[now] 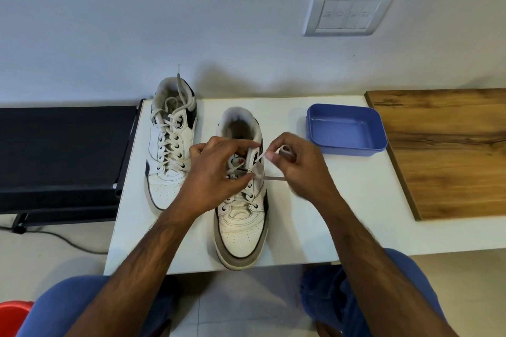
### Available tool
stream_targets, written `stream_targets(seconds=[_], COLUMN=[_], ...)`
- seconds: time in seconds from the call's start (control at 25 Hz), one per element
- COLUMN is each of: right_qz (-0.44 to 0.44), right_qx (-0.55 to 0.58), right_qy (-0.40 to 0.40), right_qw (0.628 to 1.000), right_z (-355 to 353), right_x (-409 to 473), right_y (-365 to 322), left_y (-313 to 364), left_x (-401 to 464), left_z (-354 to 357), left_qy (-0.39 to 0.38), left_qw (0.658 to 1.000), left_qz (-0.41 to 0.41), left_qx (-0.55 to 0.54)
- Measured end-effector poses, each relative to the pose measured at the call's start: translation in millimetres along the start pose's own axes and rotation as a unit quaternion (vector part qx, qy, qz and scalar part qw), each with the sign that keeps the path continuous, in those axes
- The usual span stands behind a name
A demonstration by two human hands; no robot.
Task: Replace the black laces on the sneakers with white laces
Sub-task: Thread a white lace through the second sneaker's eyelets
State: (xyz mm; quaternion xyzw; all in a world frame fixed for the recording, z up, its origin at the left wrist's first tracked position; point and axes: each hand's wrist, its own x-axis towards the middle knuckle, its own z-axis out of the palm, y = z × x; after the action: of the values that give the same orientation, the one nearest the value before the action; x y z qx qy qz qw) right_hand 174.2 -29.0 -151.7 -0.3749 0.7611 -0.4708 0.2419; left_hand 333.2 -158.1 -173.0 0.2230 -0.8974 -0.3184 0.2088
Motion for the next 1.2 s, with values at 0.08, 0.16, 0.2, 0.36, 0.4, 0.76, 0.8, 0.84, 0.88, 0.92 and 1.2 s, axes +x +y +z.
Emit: stream_targets(seconds=[0.08,0.16,0.2,0.36,0.4,0.76,0.8,0.84,0.88,0.92,1.2], right_qz=[0.036,0.074,0.089,0.087,0.089,0.053,0.053,0.056,0.059,0.058,0.022], right_qx=[0.123,0.243,0.275,0.240,0.216,0.103,0.099,0.096,0.096,0.096,0.141], right_qy=[0.100,0.152,0.154,0.054,0.028,-0.049,-0.053,-0.054,-0.052,-0.047,-0.007], right_qw=[0.987,0.955,0.945,0.965,0.972,0.992,0.992,0.992,0.992,0.993,0.990], right_z=[-11,-14,-11,0,0,7,8,9,9,9,8], right_x=[3,3,2,1,0,1,1,0,0,0,2], right_y=[3,4,3,-4,-5,5,6,7,7,7,6], left_y=[2,2,2,2,2,-20,-19,-18,-16,-14,-12], left_x=[0,0,0,-2,-2,-4,-4,-4,-4,-4,-2], left_z=[0,-1,-1,-3,-4,-29,-27,-25,-23,-22,-19], left_qy=[-0.004,-0.002,-0.002,-0.011,-0.021,-0.049,-0.051,-0.054,-0.056,-0.058,-0.047], left_qw=[1.000,1.000,1.000,1.000,1.000,0.997,0.995,0.993,0.991,0.990,0.993], left_qz=[-0.002,-0.007,-0.008,0.002,0.009,0.052,0.056,0.057,0.057,0.057,0.040], left_qx=[0.005,0.001,-0.002,0.002,0.009,0.030,0.065,0.088,0.104,0.118,0.101])
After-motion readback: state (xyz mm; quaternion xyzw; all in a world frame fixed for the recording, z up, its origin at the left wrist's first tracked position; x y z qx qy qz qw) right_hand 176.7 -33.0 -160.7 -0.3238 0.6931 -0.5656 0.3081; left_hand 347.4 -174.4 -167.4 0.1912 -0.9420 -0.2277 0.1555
